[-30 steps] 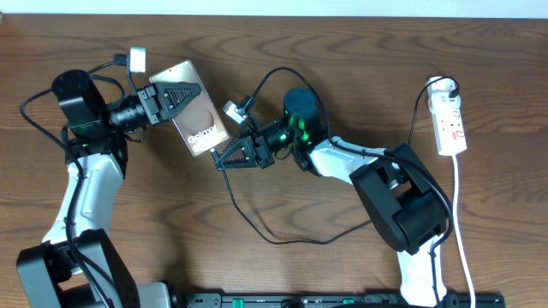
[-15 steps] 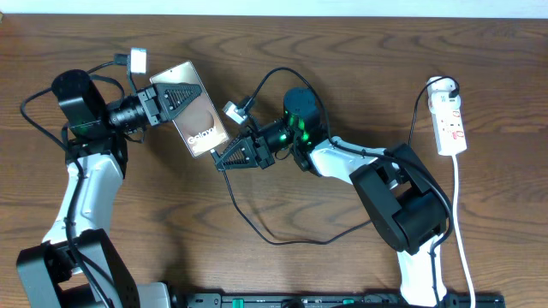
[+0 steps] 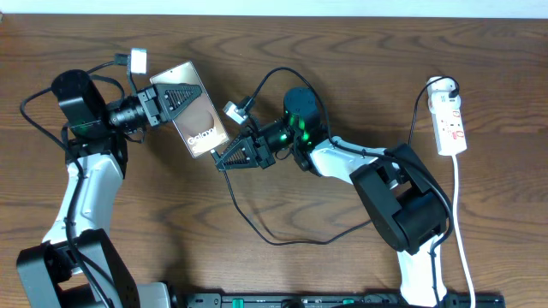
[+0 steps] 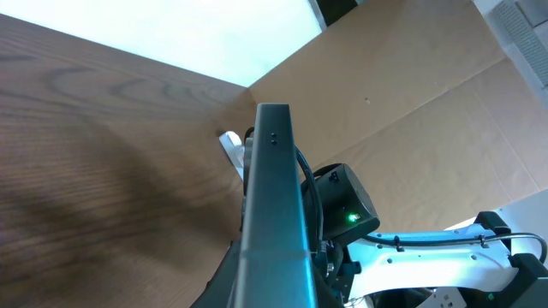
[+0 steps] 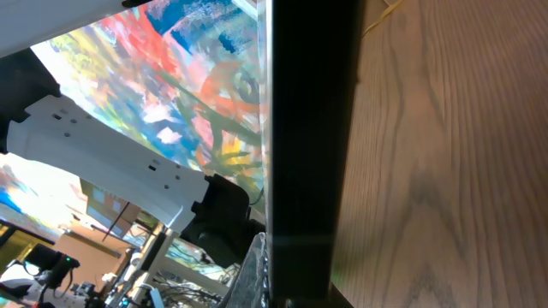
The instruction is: Plug charger to phone and switch on socket
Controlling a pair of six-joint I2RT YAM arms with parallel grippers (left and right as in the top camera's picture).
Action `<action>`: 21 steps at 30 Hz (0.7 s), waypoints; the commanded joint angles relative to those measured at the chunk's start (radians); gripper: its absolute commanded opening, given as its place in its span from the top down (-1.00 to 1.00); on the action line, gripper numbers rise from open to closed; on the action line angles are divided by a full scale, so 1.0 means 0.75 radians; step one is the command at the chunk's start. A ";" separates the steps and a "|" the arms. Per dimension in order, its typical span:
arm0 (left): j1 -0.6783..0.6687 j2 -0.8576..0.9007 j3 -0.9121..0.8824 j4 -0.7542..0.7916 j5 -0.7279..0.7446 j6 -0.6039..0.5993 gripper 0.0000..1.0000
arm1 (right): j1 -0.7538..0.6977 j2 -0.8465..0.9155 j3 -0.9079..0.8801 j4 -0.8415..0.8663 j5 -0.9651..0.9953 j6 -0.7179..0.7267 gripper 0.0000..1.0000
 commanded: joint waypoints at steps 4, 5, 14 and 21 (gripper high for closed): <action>0.001 -0.011 0.017 0.006 0.091 0.023 0.85 | -0.015 0.002 0.025 0.004 0.045 -0.009 0.98; 0.001 -0.011 0.017 0.006 0.091 0.023 0.85 | -0.015 0.002 0.025 0.004 0.044 -0.009 0.98; 0.001 -0.011 0.017 0.006 0.091 0.023 0.85 | -0.016 0.002 0.025 0.004 0.067 -0.009 0.98; 0.001 -0.011 0.017 0.006 0.091 0.023 0.85 | -0.016 0.002 0.025 0.004 0.099 -0.008 0.98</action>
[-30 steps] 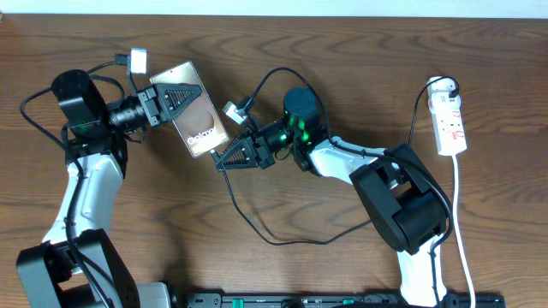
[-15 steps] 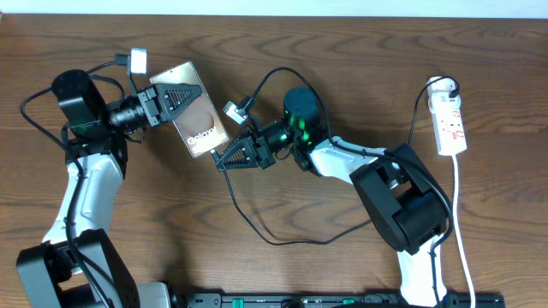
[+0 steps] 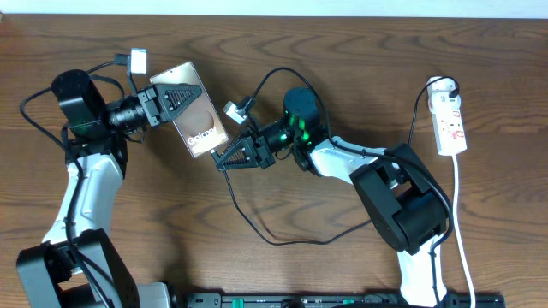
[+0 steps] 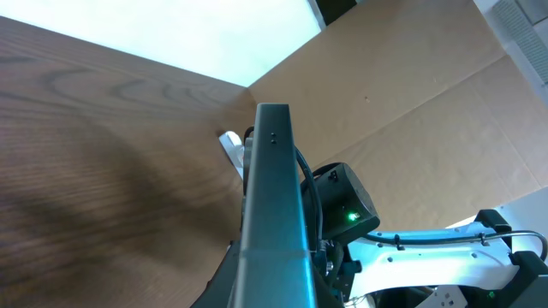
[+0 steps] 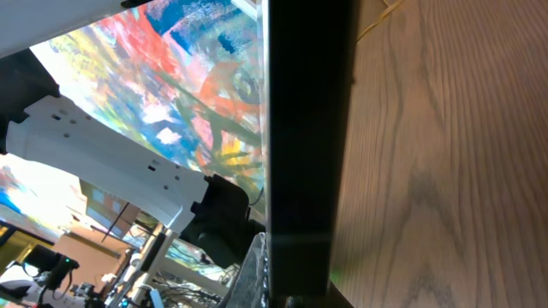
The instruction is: Plug charger to phone and switch on socket
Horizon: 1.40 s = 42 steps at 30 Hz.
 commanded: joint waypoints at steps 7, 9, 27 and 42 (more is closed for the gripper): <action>0.001 -0.011 0.017 0.005 0.086 0.013 0.85 | -0.016 0.002 0.025 0.005 0.136 0.016 0.98; 0.001 -0.011 0.017 0.005 0.086 0.013 0.85 | -0.016 0.002 0.025 0.005 0.153 0.017 0.98; 0.001 -0.011 0.017 -0.037 0.001 0.012 0.85 | -0.016 0.002 0.025 0.004 0.311 0.062 0.98; 0.001 -0.011 0.017 -0.045 -0.009 0.007 0.85 | 0.000 0.002 0.025 -0.032 0.438 0.070 0.98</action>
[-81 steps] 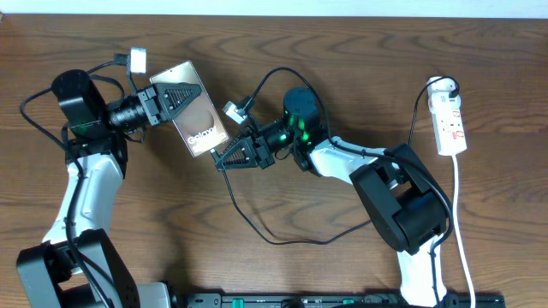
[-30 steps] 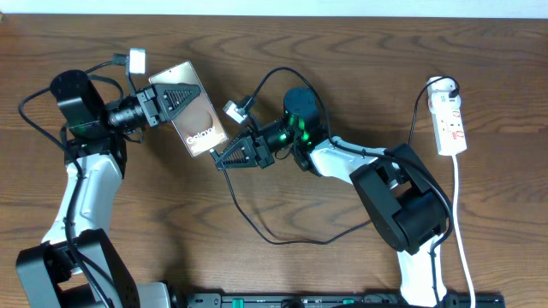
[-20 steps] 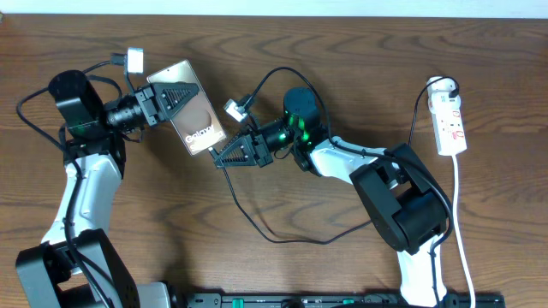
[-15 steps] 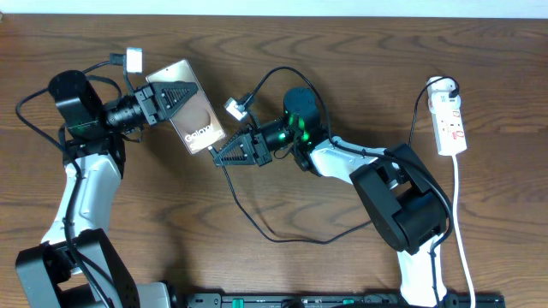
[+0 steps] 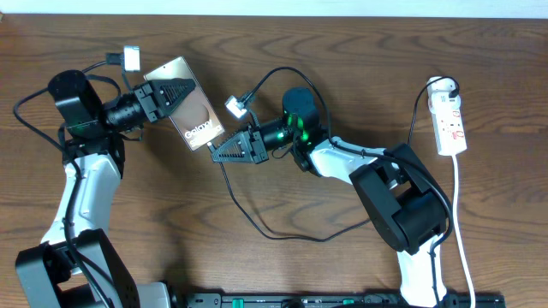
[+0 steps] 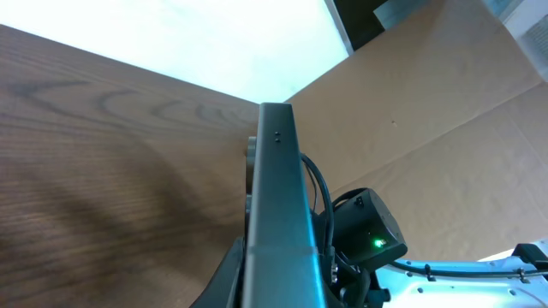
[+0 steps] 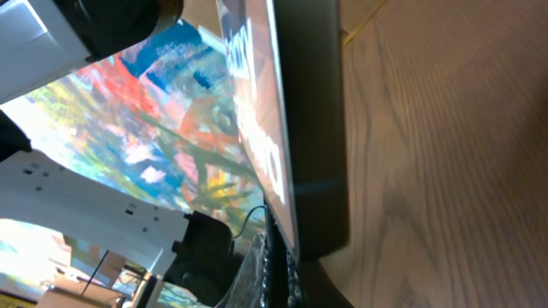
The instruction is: Plug charger to phone and switch on socket
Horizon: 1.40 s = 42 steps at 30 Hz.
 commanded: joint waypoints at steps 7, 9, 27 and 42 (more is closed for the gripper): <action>-0.017 -0.011 0.012 -0.014 0.122 -0.016 0.85 | -0.004 0.002 0.025 0.014 0.293 0.027 0.98; -0.017 -0.011 0.012 -0.013 0.121 -0.016 0.85 | -0.004 0.002 0.025 0.014 0.293 0.027 0.98; -0.009 -0.011 0.013 0.120 0.001 -0.081 0.86 | -0.005 0.002 0.025 -0.194 0.148 -0.069 0.98; 0.143 -0.011 0.013 0.178 0.031 -0.167 0.85 | -0.061 0.002 0.025 -0.707 0.298 -0.189 0.97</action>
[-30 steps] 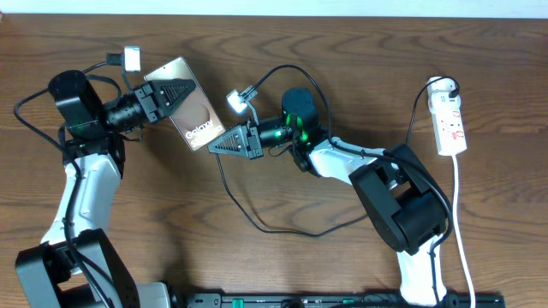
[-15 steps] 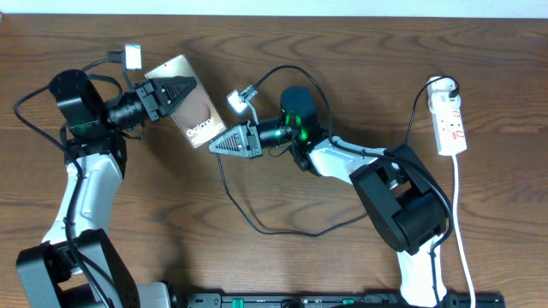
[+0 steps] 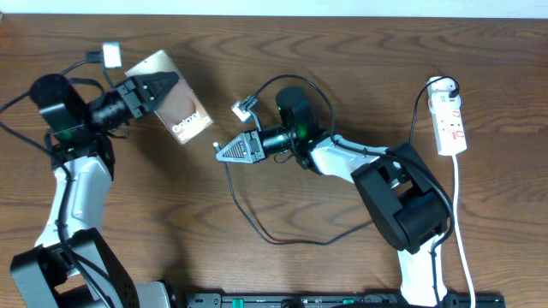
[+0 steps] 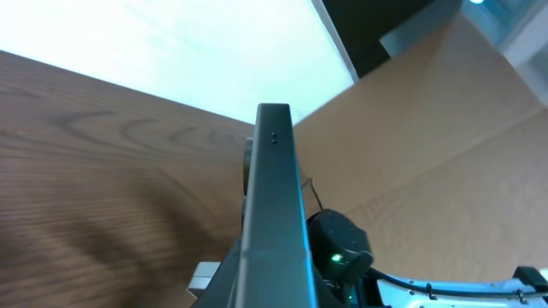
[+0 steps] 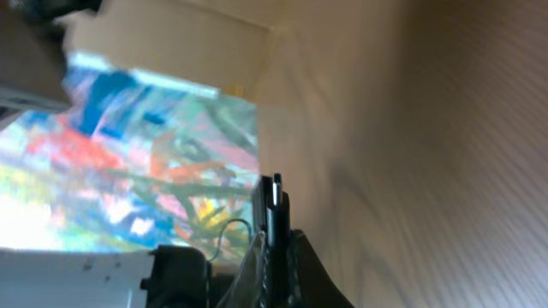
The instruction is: Plug charger to phone and switch on socket
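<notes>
My left gripper (image 3: 154, 90) is shut on the phone (image 3: 175, 111) and holds it off the table at the upper left, its "Galaxy" face up. In the left wrist view the phone (image 4: 274, 214) shows edge-on between my fingers. To its right, my right gripper (image 3: 224, 150) is shut on the thin black charger plug (image 5: 274, 210), tip pointing left. A small gap separates the plug from the phone's lower end. The white socket strip (image 3: 450, 120) lies at the far right.
The black charger cable (image 3: 257, 231) loops from the right gripper down across the table's middle and back toward the right arm's base. The strip's white cord (image 3: 462, 222) runs down the right edge. Wrist camera leads arch above both grippers.
The phone and left gripper have moved up and to the left, away from the plug. The right gripper has shifted slightly right. The phone no longer fills the right wrist view.
At the two oldest moments the phone's lower end sat right against the right gripper's plug, both grippers shut. Then both had shifted slightly left, still close together. Now the phone is held apart from the plug, farther up and left.
</notes>
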Controlling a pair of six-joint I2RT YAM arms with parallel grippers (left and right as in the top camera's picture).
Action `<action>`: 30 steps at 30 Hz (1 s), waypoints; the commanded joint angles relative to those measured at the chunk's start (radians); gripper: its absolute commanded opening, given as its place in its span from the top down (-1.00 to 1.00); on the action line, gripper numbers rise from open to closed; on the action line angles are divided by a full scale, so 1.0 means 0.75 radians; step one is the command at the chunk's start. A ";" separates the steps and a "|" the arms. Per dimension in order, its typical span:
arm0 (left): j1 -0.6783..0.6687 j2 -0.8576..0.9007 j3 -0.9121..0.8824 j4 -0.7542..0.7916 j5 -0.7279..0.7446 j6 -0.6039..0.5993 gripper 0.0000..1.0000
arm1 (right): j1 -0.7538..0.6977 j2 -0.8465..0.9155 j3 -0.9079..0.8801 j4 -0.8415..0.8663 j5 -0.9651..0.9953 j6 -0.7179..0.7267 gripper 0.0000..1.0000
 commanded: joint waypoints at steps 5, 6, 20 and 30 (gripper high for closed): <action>0.059 -0.011 0.014 0.016 0.089 -0.030 0.85 | -0.092 0.001 0.015 -0.498 0.388 -0.219 0.97; 0.059 -0.011 0.014 0.016 0.089 -0.030 0.85 | -0.105 -0.003 0.021 -0.579 0.443 -0.252 0.97; 0.058 -0.011 0.014 0.016 0.088 -0.018 0.85 | -0.160 -0.291 0.261 -1.614 1.382 -0.491 0.97; 0.058 -0.011 0.014 0.011 0.092 -0.019 0.85 | -0.128 -0.213 0.234 -1.774 1.389 -0.358 0.98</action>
